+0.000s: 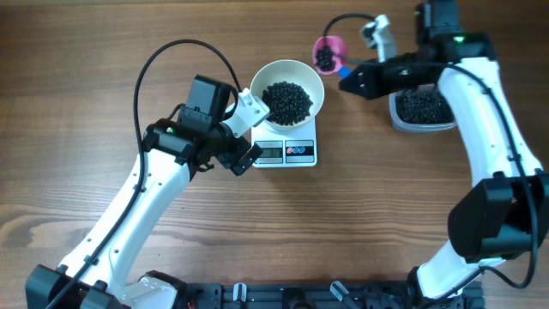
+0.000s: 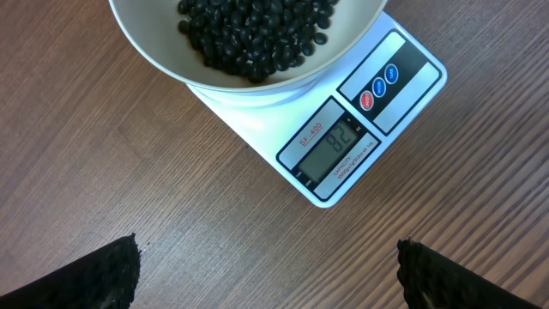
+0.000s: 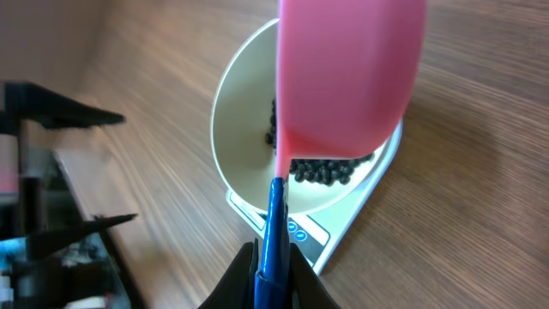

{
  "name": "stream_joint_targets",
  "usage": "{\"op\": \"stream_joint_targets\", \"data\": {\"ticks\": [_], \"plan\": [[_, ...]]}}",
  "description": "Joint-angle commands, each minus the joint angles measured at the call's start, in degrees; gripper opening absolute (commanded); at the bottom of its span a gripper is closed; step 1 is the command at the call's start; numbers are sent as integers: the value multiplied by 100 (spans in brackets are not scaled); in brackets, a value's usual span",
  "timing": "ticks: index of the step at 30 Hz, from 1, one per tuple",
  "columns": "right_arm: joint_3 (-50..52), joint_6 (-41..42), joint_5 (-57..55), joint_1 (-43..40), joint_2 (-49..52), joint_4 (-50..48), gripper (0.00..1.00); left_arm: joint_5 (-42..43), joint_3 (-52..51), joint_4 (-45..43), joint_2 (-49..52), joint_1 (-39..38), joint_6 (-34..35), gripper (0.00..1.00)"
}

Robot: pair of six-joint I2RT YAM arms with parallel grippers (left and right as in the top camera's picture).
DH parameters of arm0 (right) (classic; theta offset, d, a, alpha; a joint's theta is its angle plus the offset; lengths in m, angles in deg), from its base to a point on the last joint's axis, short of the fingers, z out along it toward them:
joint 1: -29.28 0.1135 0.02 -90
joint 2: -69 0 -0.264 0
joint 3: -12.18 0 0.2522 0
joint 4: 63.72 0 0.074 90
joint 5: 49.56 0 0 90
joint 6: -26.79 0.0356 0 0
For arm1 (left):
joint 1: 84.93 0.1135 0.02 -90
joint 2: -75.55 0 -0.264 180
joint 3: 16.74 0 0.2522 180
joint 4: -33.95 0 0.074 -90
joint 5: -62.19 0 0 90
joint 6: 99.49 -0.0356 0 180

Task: Scoop item into bowl and weigh 150g on scale
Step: 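Carry the scoop to the bowl and pour beans in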

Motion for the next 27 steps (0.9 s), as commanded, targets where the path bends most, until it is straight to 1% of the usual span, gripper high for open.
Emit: {"op": "stream_joint_targets", "data": {"ticks": [1, 5, 8, 11, 14, 16, 22, 24, 27], "plan": [[-129, 114, -1211, 514, 39, -181, 4, 90, -22, 4, -48, 11, -114, 100], [-129, 83, -2463, 1023, 39, -382, 4, 90, -22, 4, -48, 11, -114, 100], [-129, -337, -3139, 1399, 39, -507, 4, 90, -22, 4, -48, 11, -114, 100], [-129, -809, -4299, 1888, 39, -581, 4, 90, -20, 4, -48, 11, -114, 100], [-129, -1104, -4911, 2109, 39, -595, 4, 90, -20, 4, -48, 11, -114, 100], [-129, -1235, -5012, 2153, 39, -619, 4, 90, -22, 4, -48, 11, -114, 100], [-129, -1248, -4981, 2157, 39, -619, 4, 90, -20, 4, -48, 11, -114, 100], [-129, -1244, -4728, 2146, 39, -619, 4, 90, -20, 4, -48, 11, -114, 100], [-129, -1226, -3947, 1989, 22, -616, 4, 90, -22, 4, -48, 11, -114, 100]]}}
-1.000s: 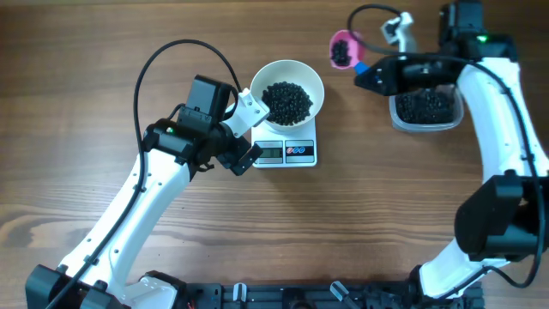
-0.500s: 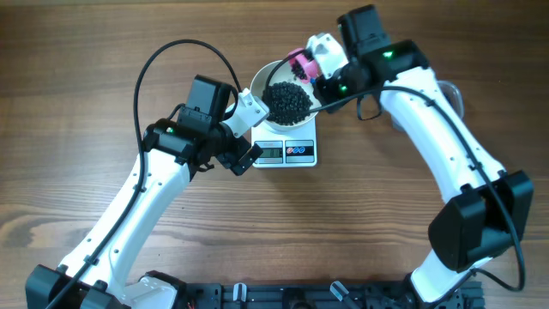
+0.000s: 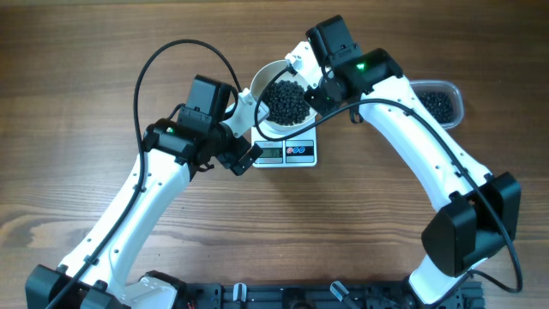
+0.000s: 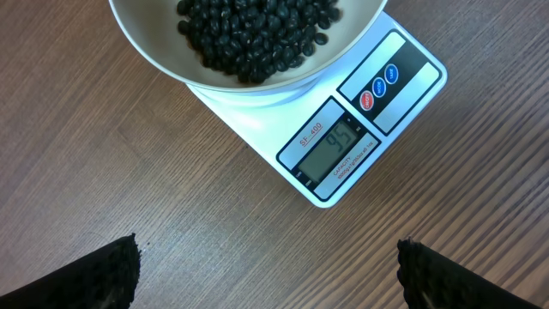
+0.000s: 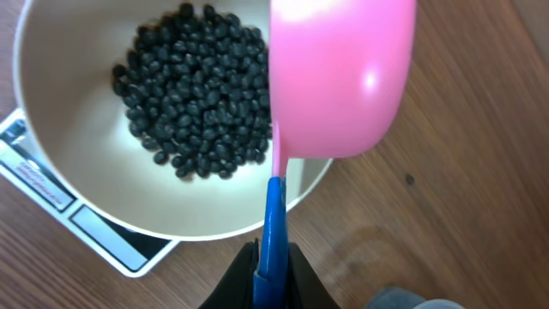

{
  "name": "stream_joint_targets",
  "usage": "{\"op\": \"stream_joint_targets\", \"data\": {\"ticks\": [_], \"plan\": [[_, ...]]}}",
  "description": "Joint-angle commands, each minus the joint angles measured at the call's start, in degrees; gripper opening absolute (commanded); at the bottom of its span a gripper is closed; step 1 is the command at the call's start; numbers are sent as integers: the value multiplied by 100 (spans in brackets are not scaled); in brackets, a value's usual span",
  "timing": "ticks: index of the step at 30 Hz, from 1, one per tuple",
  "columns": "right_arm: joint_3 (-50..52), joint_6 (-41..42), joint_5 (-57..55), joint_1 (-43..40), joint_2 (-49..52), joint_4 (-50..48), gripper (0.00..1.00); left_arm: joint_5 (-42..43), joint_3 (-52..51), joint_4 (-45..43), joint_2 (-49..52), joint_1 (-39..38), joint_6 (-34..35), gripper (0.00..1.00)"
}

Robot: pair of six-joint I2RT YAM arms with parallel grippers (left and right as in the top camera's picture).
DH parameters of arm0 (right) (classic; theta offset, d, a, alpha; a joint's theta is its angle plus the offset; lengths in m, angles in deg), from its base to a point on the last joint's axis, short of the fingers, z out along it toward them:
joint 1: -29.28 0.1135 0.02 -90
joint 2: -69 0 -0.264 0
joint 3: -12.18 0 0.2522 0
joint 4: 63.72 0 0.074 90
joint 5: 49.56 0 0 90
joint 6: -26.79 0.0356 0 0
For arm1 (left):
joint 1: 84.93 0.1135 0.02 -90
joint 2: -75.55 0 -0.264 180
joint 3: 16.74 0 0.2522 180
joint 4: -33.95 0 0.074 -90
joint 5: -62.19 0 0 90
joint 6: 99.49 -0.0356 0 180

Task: Scoop item into bowl and weigh 150g on scale
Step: 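Carry the scoop to the bowl and pour beans in, then dip the pink scoop into the bean tub again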

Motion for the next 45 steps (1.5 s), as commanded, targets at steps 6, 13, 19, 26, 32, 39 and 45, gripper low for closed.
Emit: {"op": "stream_joint_targets", "data": {"ticks": [6, 13, 19, 26, 32, 39, 45], "plan": [[-129, 284, 1449, -951, -444, -31, 4, 90, -20, 4, -48, 11, -114, 100], [-129, 553, 1449, -2479, -1045, 555, 4, 90, -20, 4, -48, 11, -114, 100], [-81, 479, 1375, -3576, -968, 1314, 4, 90, -22, 4, -48, 11, -114, 100], [577, -4, 1027, -3731, -719, 1526, 4, 90, -20, 4, -48, 11, -114, 100], [758, -90, 527, -3731, -413, 1504, 4, 90, -22, 4, -48, 11, -114, 100], [944, -136, 15, -3731, 17, 1259, 4, 90, -20, 4, -48, 11, -114, 100], [951, -164, 4, -3685, 269, 1287, 4, 90, -20, 4, -48, 11, -114, 100]]}}
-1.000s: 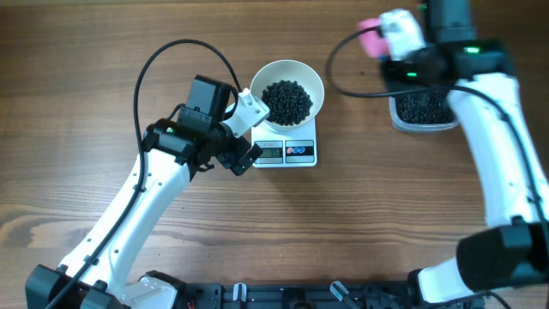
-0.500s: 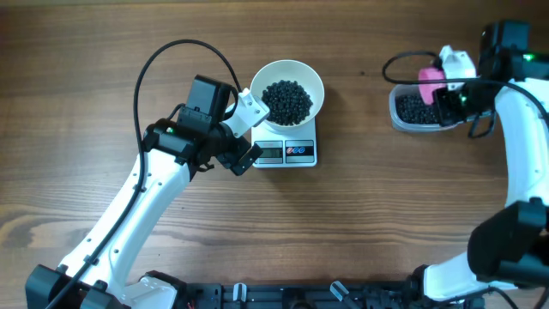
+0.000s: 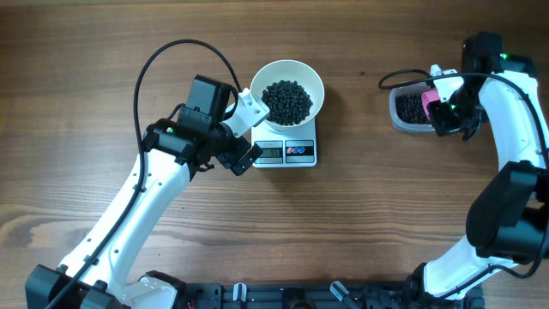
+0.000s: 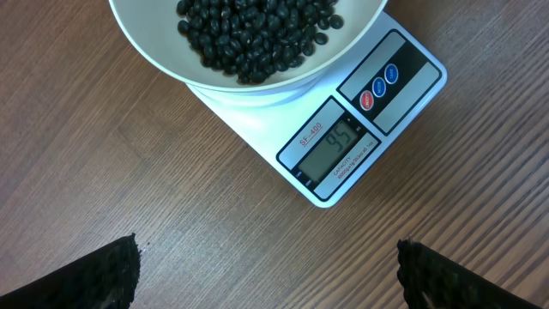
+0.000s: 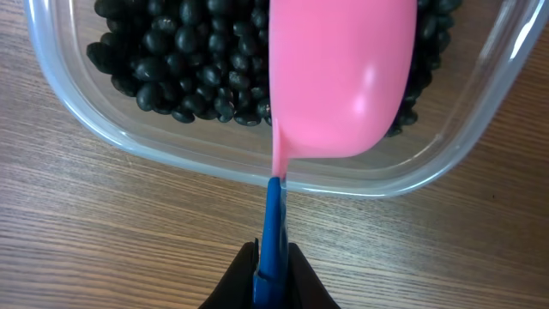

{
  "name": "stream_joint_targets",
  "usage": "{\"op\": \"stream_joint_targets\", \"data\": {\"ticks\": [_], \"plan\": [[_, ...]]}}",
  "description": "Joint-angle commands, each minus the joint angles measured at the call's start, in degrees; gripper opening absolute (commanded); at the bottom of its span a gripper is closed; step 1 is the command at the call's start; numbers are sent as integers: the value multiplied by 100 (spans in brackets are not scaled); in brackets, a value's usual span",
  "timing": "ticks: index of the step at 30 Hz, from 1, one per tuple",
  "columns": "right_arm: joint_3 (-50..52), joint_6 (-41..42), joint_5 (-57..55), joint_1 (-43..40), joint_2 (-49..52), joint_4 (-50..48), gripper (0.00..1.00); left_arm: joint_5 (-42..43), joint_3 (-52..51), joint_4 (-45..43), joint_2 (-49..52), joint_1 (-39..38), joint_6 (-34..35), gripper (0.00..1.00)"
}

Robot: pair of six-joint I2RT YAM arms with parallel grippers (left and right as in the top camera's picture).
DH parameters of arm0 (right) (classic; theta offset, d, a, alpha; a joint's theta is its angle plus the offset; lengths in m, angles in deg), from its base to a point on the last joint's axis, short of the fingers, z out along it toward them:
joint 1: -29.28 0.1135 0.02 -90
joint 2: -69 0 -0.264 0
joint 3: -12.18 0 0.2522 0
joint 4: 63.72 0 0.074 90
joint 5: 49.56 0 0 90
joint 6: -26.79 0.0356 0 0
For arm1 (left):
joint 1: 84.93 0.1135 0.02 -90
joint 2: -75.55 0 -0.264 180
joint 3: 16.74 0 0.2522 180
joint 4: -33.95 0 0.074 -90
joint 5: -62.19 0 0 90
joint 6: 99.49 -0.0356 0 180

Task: Scoop item into bowl and weigh 150g on scale
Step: 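Dip the pink scoop into the bean tub again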

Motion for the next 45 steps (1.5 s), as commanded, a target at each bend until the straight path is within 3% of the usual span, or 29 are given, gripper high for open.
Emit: {"op": "stream_joint_targets", "data": {"ticks": [1, 10, 24, 35, 45], "plan": [[22, -179, -81, 103, 232, 72, 4, 90, -22, 4, -48, 11, -114, 100], [22, -328, 446, 509, 245, 431, 4, 90, -20, 4, -48, 11, -114, 100], [20, -153, 1744, 186, 245, 717, 4, 90, -20, 4, -48, 11, -114, 100], [20, -28, 2503, -835, 245, 647, 4, 90, -20, 4, -48, 11, -114, 100], [20, -533, 4395, -1515, 245, 599, 4, 90, -20, 4, -48, 11, -114, 100]]}}
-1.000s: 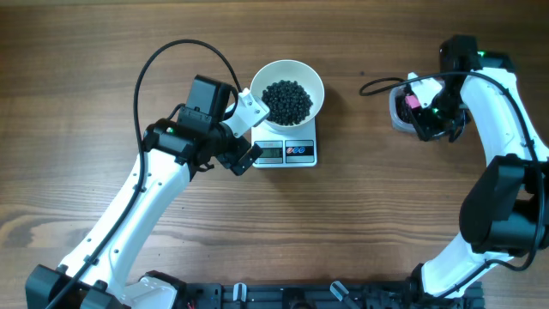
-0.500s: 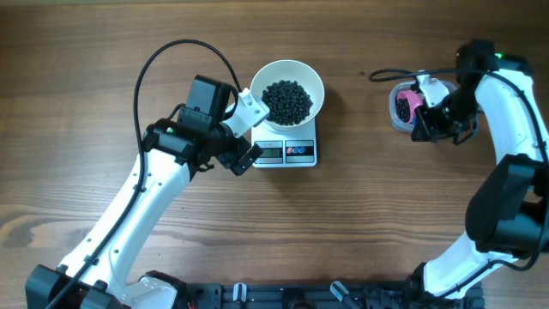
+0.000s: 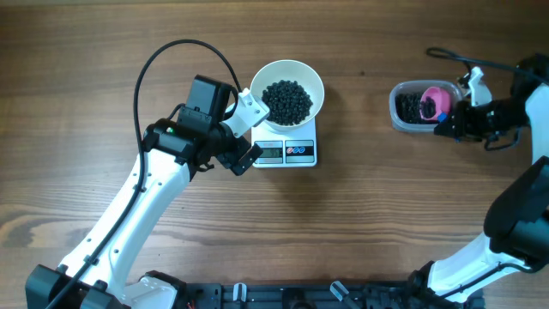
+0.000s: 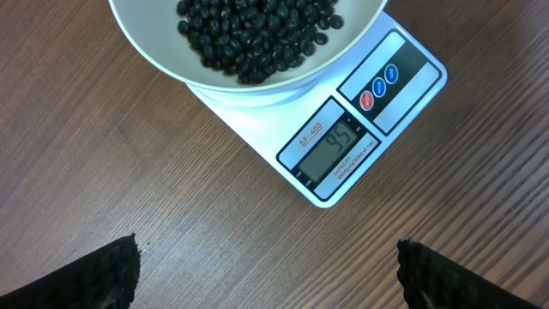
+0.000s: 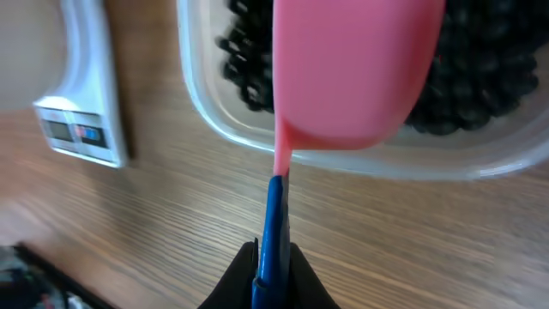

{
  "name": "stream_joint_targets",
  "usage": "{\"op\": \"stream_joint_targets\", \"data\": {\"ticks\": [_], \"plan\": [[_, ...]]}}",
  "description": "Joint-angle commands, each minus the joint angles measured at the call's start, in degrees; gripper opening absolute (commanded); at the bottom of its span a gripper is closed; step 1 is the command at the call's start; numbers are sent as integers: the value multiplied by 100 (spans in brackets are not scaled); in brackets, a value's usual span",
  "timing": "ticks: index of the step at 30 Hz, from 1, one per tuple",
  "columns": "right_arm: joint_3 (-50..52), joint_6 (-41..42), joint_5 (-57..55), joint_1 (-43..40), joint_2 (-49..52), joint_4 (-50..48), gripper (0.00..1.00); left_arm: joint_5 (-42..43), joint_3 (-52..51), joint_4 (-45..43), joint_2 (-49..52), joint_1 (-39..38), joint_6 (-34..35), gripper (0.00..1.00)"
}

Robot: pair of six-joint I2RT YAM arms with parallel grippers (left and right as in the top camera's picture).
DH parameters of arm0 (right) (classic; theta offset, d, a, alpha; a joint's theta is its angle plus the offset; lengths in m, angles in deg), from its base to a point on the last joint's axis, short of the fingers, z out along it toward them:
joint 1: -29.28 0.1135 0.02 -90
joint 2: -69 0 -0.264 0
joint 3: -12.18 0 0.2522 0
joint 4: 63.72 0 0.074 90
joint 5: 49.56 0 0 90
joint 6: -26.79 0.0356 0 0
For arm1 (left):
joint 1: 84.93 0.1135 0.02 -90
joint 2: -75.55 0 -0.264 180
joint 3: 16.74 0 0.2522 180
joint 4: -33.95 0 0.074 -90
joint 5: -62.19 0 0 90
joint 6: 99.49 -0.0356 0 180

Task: Scoop item into bowl and weigh 150g on scale
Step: 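Dip the pink scoop into the bean tub again, then carry the scoop over the white bowl and tip beans in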

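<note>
A white bowl (image 3: 287, 94) of black beans stands on the white scale (image 3: 287, 153), whose display (image 4: 337, 142) reads 95. My left gripper (image 4: 268, 275) hangs open just in front of the scale with nothing in it. At the far right, the pink scoop (image 3: 436, 101) with its blue handle (image 5: 274, 215) sits over the right part of the clear container (image 3: 403, 110) of beans. My right gripper (image 5: 274, 275) is shut on the handle, on the container's right side. The inside of the scoop faces away from the wrist camera.
Black cables (image 3: 171, 60) loop over the table behind the left arm and above the container. The scale (image 5: 86, 103) also shows at the left edge of the right wrist view. Bare wood lies between scale and container.
My right gripper has moved from the container's near right corner to further right, and the scoop now points left into the container. The left gripper and the reading of 95 are unchanged.
First my right gripper held the scoop with beans just right of the bowl, and the scale read 82. Then the scoop was over the bowl and the reading was 95. After that the scoop was back at the container, where it is now.
</note>
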Motion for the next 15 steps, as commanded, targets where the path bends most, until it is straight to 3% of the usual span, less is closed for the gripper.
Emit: {"op": "stream_joint_targets", "data": {"ticks": [1, 10, 15], "plan": [[20, -450, 1165, -42, 81, 57, 4, 90, -22, 4, -48, 11, -114, 100], [11, -461, 2708, 28, 79, 186, 4, 90, -20, 4, -48, 11, -114, 100], [-107, -382, 2767, 505, 79, 177, 4, 90, -22, 4, -48, 11, -114, 100]]}}
